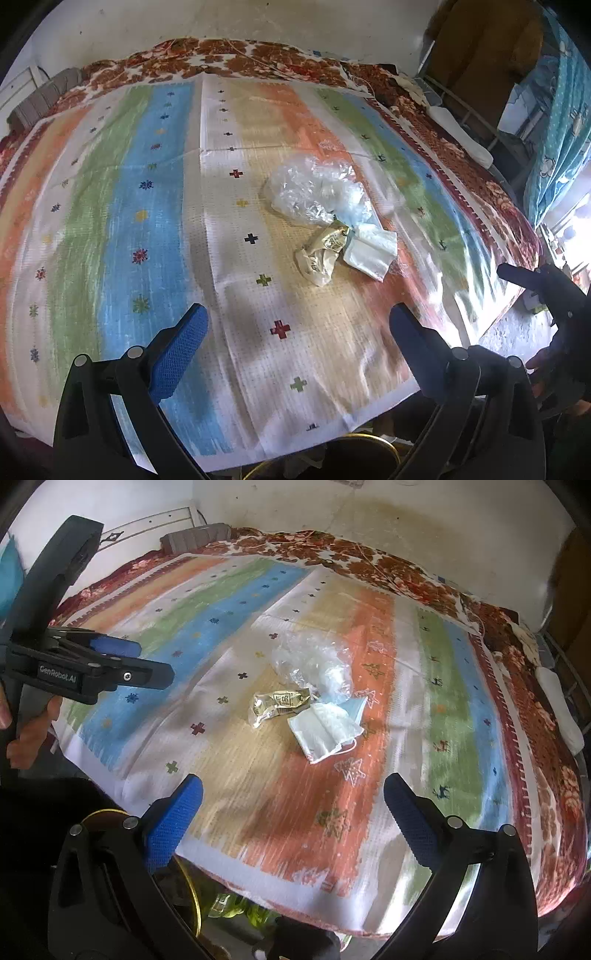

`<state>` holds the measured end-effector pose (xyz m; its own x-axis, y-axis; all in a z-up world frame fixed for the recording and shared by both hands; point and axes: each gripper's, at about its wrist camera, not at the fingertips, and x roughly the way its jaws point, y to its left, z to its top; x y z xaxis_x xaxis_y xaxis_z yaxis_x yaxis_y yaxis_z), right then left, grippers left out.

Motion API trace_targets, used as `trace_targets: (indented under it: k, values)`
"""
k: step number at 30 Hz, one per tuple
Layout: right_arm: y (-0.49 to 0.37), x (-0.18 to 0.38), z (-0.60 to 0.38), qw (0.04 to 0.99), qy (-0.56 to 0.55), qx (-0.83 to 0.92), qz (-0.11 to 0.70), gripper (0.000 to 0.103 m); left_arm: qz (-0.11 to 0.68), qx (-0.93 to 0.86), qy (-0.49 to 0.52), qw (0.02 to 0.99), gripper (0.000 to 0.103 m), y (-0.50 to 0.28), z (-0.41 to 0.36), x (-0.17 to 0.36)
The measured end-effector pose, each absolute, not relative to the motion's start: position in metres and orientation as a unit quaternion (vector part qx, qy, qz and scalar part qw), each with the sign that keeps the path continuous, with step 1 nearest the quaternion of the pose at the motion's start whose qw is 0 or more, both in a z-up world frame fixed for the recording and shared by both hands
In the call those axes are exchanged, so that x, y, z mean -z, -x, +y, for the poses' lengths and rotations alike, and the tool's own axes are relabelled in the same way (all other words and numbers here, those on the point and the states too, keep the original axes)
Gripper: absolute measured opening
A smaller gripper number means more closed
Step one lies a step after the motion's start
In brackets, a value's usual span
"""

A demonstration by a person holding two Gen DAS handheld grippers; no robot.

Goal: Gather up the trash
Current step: 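Move both open tools back toward the wrapper and tissue on the blanket, then grasp the gold wrapper with left tool while right tool grasps white tissue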

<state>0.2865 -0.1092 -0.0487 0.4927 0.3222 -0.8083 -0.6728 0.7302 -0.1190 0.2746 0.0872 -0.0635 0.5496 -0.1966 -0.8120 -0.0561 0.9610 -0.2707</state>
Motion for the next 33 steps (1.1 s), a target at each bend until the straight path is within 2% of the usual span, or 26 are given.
trace_targets:
  k: [20, 23, 29, 33]
  values:
    - [-0.336, 0.092, -0.086, 0.817, 0.274, -0.302, 0.408, 0.088, 0.491, 0.035, 0.143, 0.859, 0.09, -0.313, 0.089, 0.097]
    - [-0.348, 0.103, -0.087, 0.81, 0.282, -0.297, 0.42, 0.081, 0.495, 0.033, 0.146, 0.856, 0.088, -0.321, 0.088, 0.102]
    - [-0.361, 0.11, -0.084, 0.808, 0.267, -0.311, 0.424, 0.08, 0.516, 0.029, 0.181, 0.837, 0.084, -0.336, 0.092, 0.118]
    - [-0.368, 0.117, -0.078, 0.803, 0.268, -0.312, 0.431, 0.073, 0.518, 0.024, 0.189, 0.834, 0.082, -0.344, 0.092, 0.125]
